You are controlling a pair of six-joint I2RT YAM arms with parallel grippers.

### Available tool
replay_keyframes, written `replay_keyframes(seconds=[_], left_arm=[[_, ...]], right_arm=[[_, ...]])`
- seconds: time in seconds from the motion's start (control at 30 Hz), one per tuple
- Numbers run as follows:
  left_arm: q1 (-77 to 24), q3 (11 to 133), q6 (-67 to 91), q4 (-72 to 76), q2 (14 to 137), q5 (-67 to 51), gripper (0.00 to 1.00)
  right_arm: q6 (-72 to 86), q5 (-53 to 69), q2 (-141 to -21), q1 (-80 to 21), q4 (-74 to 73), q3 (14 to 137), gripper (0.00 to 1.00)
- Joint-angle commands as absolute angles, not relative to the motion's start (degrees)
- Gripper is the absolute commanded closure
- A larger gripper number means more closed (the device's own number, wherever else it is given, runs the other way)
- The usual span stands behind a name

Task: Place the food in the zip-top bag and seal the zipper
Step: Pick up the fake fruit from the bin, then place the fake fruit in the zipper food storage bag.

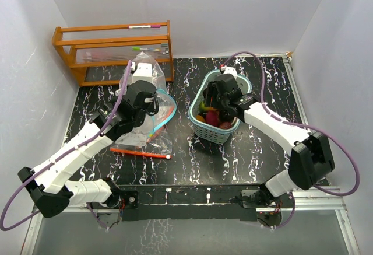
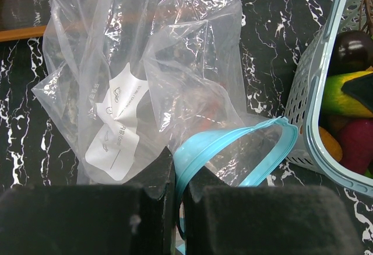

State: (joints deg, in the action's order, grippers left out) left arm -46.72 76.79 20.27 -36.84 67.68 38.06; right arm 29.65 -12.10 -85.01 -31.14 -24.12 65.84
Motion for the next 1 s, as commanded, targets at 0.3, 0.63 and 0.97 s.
replay_keyframes(seconds=[0.3, 0.63, 0.97], left_arm=[[-46.49, 80.99, 22.45, -37.32, 71.15, 37.18, 1.00], [-46.46, 86.51, 23.23, -35.41, 77.43, 35.15, 1.00], [-46.35, 92.44, 23.64, -33.63, 84.45, 32.01, 1.00]], right_arm=[[24.58, -9.43, -72.83, -31.20, -24.60, 72.50, 0.92], [22.72, 0.06, -63.69, -31.20, -22.99, 72.83, 0.92], [25.64, 11.73, -62.05, -31.20, -15.91, 68.33, 0.92]])
